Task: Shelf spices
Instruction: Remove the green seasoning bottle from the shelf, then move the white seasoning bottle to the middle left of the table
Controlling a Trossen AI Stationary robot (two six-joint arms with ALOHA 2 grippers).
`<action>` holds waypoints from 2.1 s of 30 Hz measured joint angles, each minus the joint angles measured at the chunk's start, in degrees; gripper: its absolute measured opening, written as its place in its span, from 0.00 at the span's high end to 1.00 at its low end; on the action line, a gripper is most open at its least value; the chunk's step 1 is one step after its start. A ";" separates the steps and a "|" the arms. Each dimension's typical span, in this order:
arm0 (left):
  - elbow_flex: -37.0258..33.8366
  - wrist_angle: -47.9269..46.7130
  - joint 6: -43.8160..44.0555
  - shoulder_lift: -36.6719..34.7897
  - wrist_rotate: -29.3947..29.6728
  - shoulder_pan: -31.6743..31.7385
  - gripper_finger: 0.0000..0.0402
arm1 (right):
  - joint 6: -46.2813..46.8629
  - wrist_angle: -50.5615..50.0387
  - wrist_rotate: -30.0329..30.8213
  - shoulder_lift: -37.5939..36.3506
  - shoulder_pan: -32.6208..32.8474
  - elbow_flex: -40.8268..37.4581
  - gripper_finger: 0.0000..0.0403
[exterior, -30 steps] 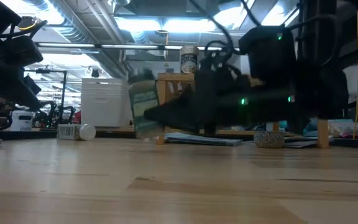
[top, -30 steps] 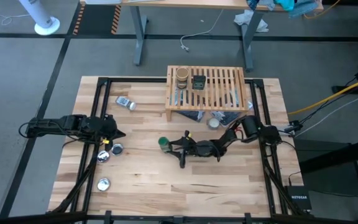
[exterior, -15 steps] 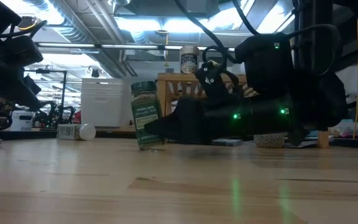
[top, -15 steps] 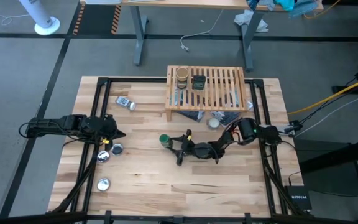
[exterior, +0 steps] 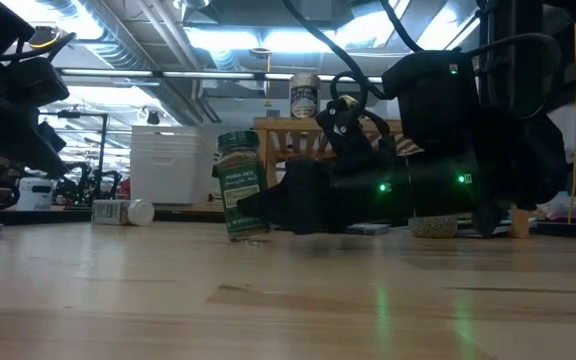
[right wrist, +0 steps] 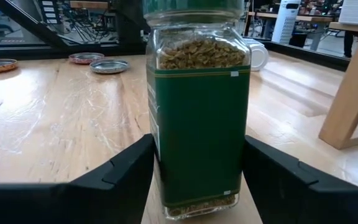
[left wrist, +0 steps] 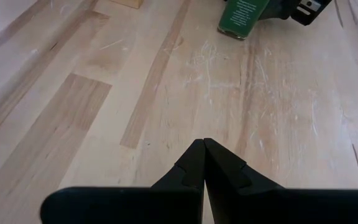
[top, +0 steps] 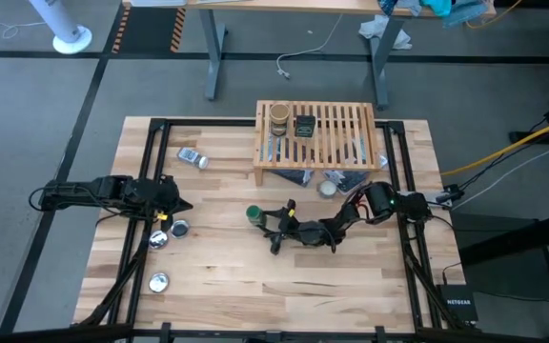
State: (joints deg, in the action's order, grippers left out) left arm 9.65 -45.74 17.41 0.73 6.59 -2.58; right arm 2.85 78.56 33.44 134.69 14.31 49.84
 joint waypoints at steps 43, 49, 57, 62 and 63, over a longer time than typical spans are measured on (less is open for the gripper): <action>-0.02 -0.01 0.00 0.00 0.02 0.01 1.00 | 6.25 -1.34 -7.89 -0.20 -0.92 -0.70 0.10; -0.02 -0.02 0.00 0.00 0.03 -0.01 1.00 | 6.28 8.42 -10.98 -0.28 -0.90 -4.68 0.01; -0.02 -0.02 0.00 0.02 0.05 -0.01 1.00 | 5.96 11.45 -12.12 -4.55 -0.83 -10.88 0.03; -0.02 -0.02 0.00 0.01 0.03 -0.01 1.00 | 5.69 11.52 -9.95 -9.81 -0.83 -15.67 0.03; -0.02 -0.01 0.00 0.00 0.03 0.01 1.00 | 5.68 11.54 -9.05 -10.76 -0.83 -16.53 0.03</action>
State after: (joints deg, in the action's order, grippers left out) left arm 9.63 -45.75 17.41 0.73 6.61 -2.58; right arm 8.54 90.10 24.39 123.93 13.47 33.31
